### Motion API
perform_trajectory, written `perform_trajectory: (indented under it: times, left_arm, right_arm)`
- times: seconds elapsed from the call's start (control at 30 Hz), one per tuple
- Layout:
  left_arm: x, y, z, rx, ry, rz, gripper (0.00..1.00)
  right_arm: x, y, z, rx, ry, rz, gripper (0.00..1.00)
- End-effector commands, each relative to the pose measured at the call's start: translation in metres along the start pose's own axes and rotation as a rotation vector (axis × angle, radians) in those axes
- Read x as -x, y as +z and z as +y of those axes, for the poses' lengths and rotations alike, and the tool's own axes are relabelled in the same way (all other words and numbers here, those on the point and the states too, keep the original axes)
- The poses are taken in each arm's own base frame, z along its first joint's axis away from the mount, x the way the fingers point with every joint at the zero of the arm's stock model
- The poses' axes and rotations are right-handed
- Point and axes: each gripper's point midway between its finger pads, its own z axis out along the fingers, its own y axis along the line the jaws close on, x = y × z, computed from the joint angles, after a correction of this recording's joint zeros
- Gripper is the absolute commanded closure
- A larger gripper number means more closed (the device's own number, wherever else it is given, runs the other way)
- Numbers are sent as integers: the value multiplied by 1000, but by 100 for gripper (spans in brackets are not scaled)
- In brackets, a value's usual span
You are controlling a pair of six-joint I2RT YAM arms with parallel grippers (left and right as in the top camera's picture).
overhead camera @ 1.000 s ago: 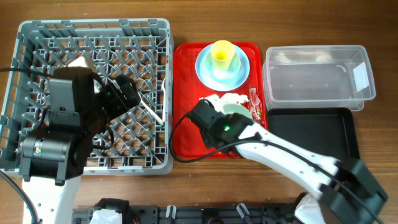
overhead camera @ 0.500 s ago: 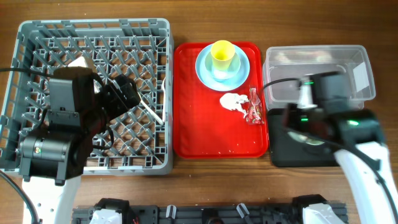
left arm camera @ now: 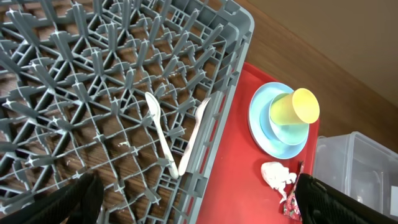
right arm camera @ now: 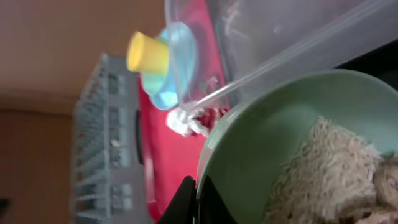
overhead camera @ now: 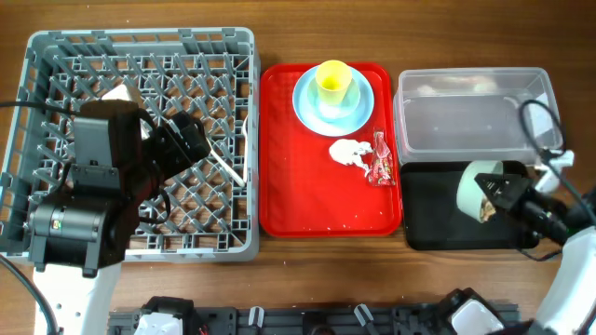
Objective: Sort waste into correct bins and load items into the dishwasher rack
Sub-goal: 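Lift the bowl with the right gripper and tip scraps onto the black tray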
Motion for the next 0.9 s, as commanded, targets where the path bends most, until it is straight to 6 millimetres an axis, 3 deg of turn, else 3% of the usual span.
perform_trajectory:
  times: [0.0,0.1,0.27,0.67,0.87]
  left_arm:
    - [2,-1,0,-7,-9,-4,0]
    - [2,-1,0,-7,-9,-4,0]
    - [2,-1,0,-7,-9,-4,0]
    - [2,-1,0,-7,-9,-4,0]
    - [2,-1,0,-7,-9,-4,0]
  right_arm:
    - [6,-1,11,222,20,-86,96]
    - [4,5,-1,267,89,-91,96]
    - [22,-1,16,509,158,-160,96]
    - [34,-6,18,588,256,-154,96]
    - [31,-6,20,593,319,-138,96]
